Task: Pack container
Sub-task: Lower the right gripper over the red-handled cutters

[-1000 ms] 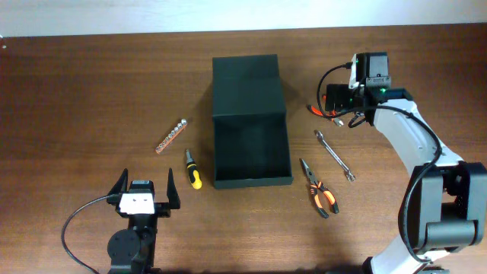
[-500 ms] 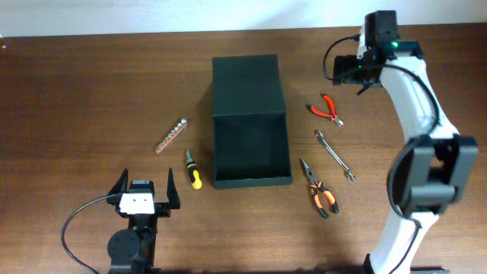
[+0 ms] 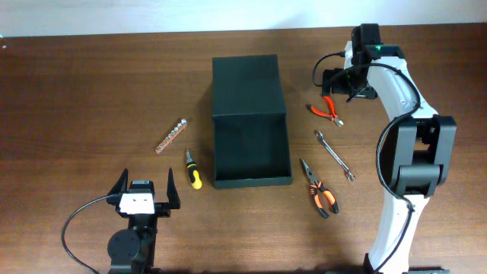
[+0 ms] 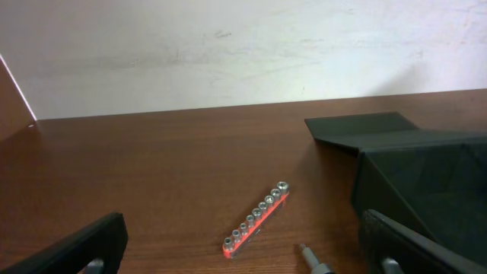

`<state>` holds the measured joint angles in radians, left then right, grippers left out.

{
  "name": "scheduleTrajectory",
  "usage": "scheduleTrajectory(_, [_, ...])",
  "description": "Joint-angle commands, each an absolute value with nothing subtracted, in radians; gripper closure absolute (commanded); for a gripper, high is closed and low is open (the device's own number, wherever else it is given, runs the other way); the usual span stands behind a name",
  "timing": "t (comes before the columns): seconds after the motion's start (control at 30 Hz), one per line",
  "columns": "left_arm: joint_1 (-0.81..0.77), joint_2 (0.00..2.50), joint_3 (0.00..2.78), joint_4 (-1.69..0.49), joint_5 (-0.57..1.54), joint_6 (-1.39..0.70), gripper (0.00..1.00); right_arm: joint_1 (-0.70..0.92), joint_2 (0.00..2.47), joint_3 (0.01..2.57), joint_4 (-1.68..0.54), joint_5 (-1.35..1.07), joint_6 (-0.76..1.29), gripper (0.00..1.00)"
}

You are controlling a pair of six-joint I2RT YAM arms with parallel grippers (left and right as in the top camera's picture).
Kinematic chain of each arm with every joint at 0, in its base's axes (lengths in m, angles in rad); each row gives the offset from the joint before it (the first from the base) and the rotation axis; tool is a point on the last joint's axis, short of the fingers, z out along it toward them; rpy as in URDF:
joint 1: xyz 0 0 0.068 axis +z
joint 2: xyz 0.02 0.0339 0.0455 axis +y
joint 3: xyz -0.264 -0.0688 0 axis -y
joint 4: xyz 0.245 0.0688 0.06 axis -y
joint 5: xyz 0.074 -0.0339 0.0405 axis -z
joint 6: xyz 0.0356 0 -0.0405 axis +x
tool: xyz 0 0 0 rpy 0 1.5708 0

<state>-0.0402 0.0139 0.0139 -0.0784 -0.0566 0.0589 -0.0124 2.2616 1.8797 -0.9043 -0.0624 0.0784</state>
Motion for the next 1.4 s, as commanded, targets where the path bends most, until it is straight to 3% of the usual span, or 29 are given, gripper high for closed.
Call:
scheduleTrajectory(0.0, [-0.043, 0.006, 0.009, -0.079, -0.049, 0.057, 0.01, -0.014, 2.297, 1.902, -0.901, -0.080, 0.082, 0.01])
scheduleTrajectory(0.4, [-0.043, 0.006, 0.009, -0.079, -0.049, 0.057, 0.01, -0.013, 2.358, 1.901, -0.894, -0.079, 0.059, 0.01])
scheduleTrajectory(0.63, [-0.043, 0.006, 0.009, -0.079, -0.049, 0.057, 0.01, -0.013, 2.363, 1.901, -0.894, -0.079, 0.059, 0.22])
scheduleTrajectory(1.37, [-0.043, 0.006, 0.009, -0.079, -0.049, 0.057, 0.01, -0.013, 2.363, 1.896, -0.894, -0.079, 0.059, 0.25])
